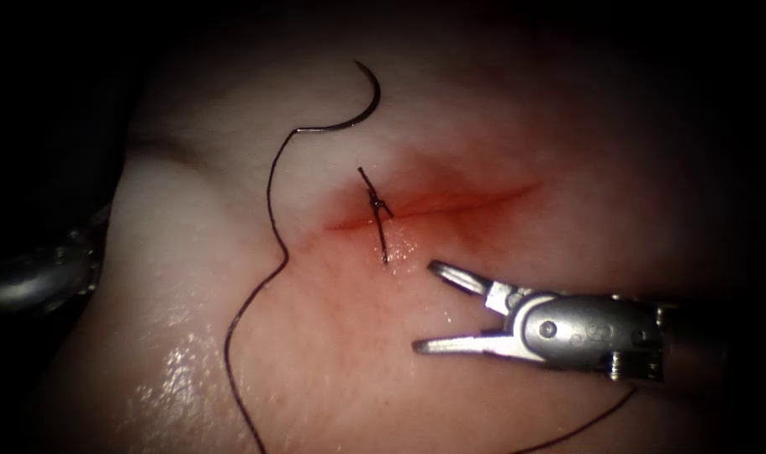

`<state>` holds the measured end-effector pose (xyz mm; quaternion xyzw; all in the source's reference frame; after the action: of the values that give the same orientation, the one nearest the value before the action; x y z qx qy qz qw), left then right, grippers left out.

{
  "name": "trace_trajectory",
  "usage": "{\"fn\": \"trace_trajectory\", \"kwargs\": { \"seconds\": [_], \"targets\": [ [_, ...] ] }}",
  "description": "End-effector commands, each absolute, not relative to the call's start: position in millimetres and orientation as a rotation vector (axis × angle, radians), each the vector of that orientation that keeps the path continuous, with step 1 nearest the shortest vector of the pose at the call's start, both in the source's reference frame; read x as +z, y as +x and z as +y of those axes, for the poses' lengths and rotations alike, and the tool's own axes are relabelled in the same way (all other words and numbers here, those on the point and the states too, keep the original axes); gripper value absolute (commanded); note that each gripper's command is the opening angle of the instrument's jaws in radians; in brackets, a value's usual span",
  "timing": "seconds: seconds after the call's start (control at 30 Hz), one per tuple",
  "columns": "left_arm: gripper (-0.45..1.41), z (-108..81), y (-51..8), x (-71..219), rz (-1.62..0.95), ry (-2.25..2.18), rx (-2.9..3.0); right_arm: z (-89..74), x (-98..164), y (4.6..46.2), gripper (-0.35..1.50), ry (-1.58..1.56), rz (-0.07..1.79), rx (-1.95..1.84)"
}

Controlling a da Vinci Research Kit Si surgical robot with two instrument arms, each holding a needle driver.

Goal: Wound Closure
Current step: Set tail down with left hand, then pick up needle with left end-effector

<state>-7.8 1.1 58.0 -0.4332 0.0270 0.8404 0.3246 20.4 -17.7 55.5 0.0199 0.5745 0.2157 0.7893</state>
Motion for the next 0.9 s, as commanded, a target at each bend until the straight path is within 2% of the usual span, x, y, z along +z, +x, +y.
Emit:
{"fn": "trace_trajectory", "kwargs": {
  "seconds": [0.03, 0.27, 0.43, 0.67, 0.9],
  "targets": [
    [0.71, 1.1, -7.8, 58.5, 0.070, -1.141, 2.206, -17.7, 56.0, 21.4, 1.48, 0.043, 1.240, 0.463],
    [0.69, 0.4, -1.8, 56.3, 0.143, -1.013, 2.264, -17.7, 56.1, 21.5, 1.48, 0.048, 1.241, 0.458],
    [0.69, 0.5, -1.9, 55.1, 0.113, -1.043, 2.257, -17.8, 56.2, 21.6, 1.48, 0.046, 1.241, 0.458],
    [0.69, 1.8, -5.7, 53.3, 0.144, -1.052, 2.250, -18.0, 56.2, 21.4, 1.48, 0.047, 1.242, 0.456],
    [0.68, 2.3, -12.5, 53.4, 0.033, -1.260, 2.149, -17.8, 56.0, 21.0, 1.48, 0.057, 1.242, 0.466]
  ]
}}
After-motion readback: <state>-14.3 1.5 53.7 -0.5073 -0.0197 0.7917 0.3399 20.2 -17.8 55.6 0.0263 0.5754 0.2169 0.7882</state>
